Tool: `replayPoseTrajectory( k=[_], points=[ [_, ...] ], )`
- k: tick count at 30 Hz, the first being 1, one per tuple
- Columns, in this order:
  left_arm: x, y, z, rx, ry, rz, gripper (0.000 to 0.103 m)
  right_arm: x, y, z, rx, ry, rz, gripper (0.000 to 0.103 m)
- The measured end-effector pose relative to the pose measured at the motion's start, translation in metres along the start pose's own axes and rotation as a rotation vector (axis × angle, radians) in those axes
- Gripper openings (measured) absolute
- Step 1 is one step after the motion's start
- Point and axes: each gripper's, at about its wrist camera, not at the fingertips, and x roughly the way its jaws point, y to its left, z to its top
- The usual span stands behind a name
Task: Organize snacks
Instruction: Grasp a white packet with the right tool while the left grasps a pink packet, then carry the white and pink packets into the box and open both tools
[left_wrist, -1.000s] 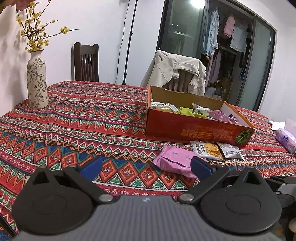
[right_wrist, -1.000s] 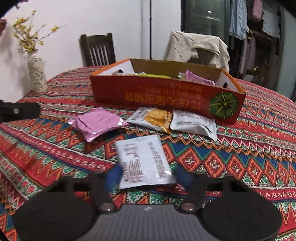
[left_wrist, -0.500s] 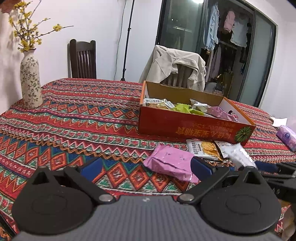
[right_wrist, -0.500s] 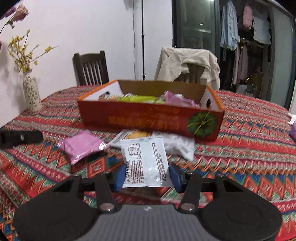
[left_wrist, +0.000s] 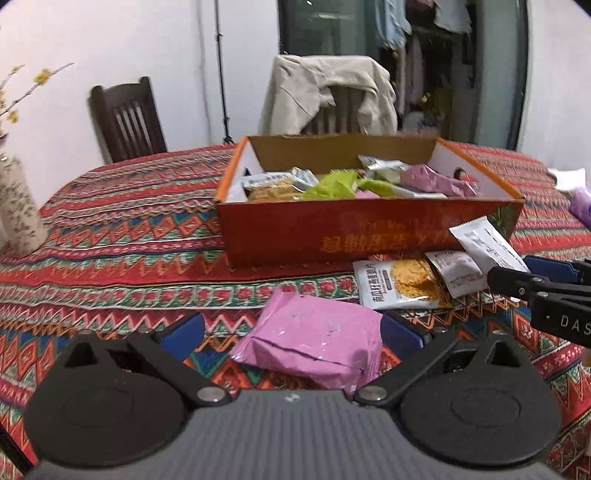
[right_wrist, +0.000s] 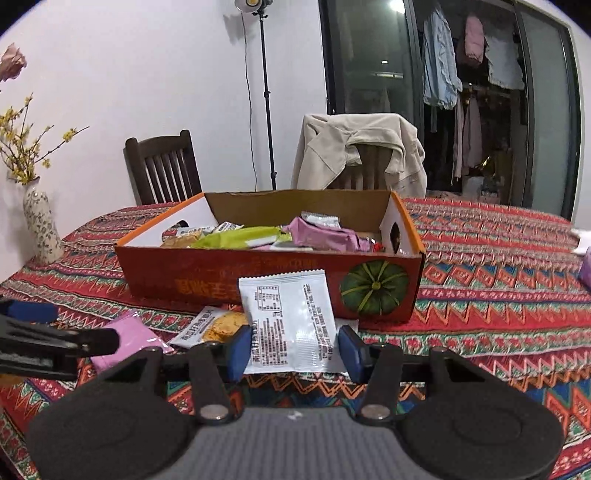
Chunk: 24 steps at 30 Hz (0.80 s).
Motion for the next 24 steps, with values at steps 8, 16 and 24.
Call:
replayPoseTrajectory(
  k=[8,16,24],
  points=[
    [0.007,-0.022,-0.001,0.123,-0.016,-0.06,0.103,0.0,-0.006,-0.006,0.031,-0.006,0.02,0.05],
    [0.039,-0.007,-0.011,0.088,0.061,-0.033,0.103,-0.001,-0.006,-0.008,0.038,-0.003,0.026,0.051],
    [0.044,0.007,-0.012,0.026,0.066,-0.085,0.103,0.002,-0.005,-0.009,0.032,0.01,0.024,0.051]
  ],
)
